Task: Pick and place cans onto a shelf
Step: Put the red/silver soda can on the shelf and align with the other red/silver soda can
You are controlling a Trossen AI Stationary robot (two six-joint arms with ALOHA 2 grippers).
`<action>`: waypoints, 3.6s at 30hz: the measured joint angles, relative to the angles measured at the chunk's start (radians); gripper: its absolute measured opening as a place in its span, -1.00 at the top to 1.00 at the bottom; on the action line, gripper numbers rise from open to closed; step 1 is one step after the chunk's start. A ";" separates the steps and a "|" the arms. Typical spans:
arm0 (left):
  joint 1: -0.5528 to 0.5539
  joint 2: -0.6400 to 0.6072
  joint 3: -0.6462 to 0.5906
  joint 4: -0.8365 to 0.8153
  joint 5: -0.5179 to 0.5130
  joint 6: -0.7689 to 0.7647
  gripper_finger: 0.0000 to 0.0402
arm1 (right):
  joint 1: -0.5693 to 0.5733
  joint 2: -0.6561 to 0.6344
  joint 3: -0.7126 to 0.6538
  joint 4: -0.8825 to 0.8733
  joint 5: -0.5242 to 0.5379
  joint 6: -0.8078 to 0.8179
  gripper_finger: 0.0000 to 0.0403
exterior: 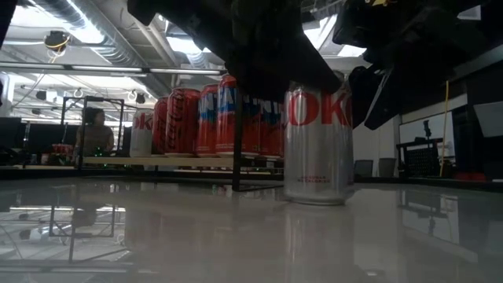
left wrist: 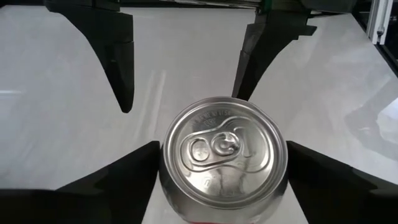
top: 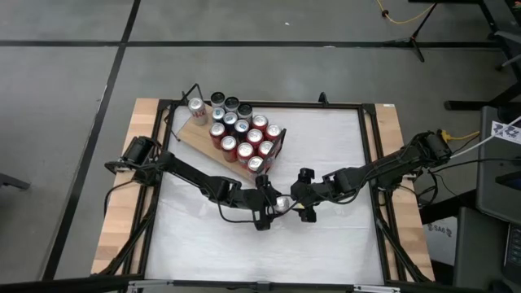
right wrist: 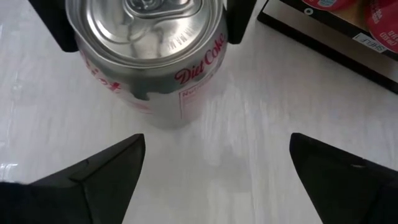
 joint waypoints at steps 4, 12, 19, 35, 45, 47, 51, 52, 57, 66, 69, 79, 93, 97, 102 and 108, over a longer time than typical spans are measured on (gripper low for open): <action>0.000 0.000 0.000 0.000 -0.001 0.000 -0.50 | 0.000 0.000 0.000 0.000 0.000 0.000 -0.95; 0.000 0.000 0.000 0.000 -0.001 0.000 -0.37 | 0.000 0.000 0.000 0.000 0.000 0.000 -0.95; -0.004 -0.009 -0.001 -0.008 -0.003 0.005 -0.37 | 0.000 0.000 0.000 0.000 0.000 0.000 -0.95; -0.031 -0.207 0.000 -0.192 0.018 -0.033 -0.37 | 0.000 0.000 0.000 0.005 0.000 0.000 -0.95; -0.080 -0.448 0.000 -0.477 -0.069 -0.088 -0.37 | 0.000 0.000 0.000 0.010 0.000 0.000 -0.95; -0.090 -0.497 0.000 -0.543 -0.093 -0.115 -0.37 | 0.000 0.000 0.000 0.006 0.000 0.000 -0.95; -0.117 -0.586 0.000 -0.661 -0.151 -0.181 -0.37 | 0.000 0.000 0.000 0.008 0.000 0.000 -0.95; -0.124 -0.606 0.000 -0.684 -0.168 -0.191 -0.37 | 0.000 0.000 0.000 0.007 0.000 0.000 -0.95; -0.145 -0.710 0.000 -0.843 -0.256 -0.258 -0.37 | 0.000 0.000 0.000 0.007 0.000 0.000 -0.95; -0.143 -0.898 -0.033 -1.128 -0.413 -0.415 -0.37 | 0.000 0.000 0.000 0.008 0.000 0.000 -0.95; -0.143 -0.978 -0.101 -1.137 -0.442 -0.445 -0.37 | 0.000 0.000 0.000 0.008 0.000 0.000 -0.95; -0.072 -1.259 -0.417 -1.068 -0.534 -0.497 -0.37 | 0.000 0.000 0.000 0.010 0.000 -0.001 -0.95; 0.187 -1.354 -0.555 -0.946 -0.497 -0.275 -0.37 | 0.000 0.000 0.000 0.030 0.000 -0.056 -0.95; 0.295 -1.353 -0.570 -0.861 -0.422 -0.140 -0.37 | 0.000 0.000 0.000 0.030 0.000 -0.098 -0.95; 0.466 -1.353 -0.570 -0.820 -0.293 -0.017 -0.37 | -0.009 0.000 0.000 0.029 -0.002 -0.115 -0.95; 0.693 -1.352 -0.570 -0.793 -0.058 0.096 -0.37 | -0.043 0.000 0.000 0.027 -0.031 -0.134 -0.95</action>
